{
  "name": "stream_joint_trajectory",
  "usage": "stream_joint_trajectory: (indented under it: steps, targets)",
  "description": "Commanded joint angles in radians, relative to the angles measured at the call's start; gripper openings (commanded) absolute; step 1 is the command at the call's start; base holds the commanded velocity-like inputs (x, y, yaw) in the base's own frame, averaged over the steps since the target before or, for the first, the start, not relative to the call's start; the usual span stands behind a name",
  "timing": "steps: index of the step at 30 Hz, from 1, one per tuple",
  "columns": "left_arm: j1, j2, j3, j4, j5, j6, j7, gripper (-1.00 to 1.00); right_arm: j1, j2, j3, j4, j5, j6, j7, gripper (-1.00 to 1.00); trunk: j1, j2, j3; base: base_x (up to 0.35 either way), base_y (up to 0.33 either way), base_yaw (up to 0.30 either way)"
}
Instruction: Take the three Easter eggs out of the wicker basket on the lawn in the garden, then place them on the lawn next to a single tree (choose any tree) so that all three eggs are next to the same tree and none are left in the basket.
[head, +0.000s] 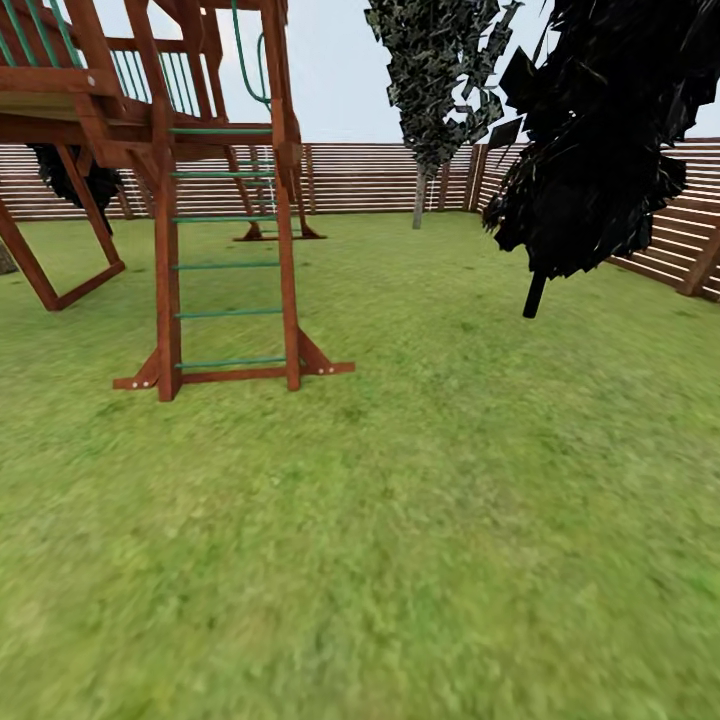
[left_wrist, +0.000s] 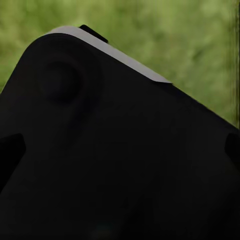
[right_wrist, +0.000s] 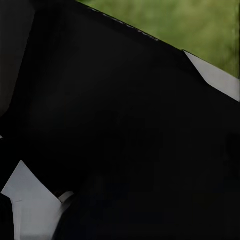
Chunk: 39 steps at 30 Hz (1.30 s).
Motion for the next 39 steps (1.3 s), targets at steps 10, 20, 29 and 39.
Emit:
stream_joint_trajectory:
  steps: [10,20,29,39]
  targets:
    - [0.000,0.000,-0.003,0.000,0.004,-0.004,0.002,1.00,0.000,0.000,-0.002,-0.003,0.010,0.005,0.004,1.00,0.001,0.000,-0.001,0.309,-0.201,0.000]
    - [0.000,0.000,-0.003,0.000,0.004,-0.004,0.002,1.00,0.000,0.000,-0.002,-0.003,0.010,0.005,0.004,1.00,0.001,0.000,-0.001,0.309,-0.201,0.000]
    - [0.000,0.000,-0.003,0.000,0.004,-0.004,0.002,1.00,0.000,0.000,-0.002,-0.003,0.010,0.005,0.004,1.00,0.001,0.000,-0.001,0.309,-0.201,0.000]
    - [0.000,0.000,-0.003,0.000,0.004,-0.004,0.002,1.00,0.000,0.000,-0.001,-0.003,0.010,0.004,0.004,1.00,0.001,0.000,-0.001,0.309,-0.201,0.000]
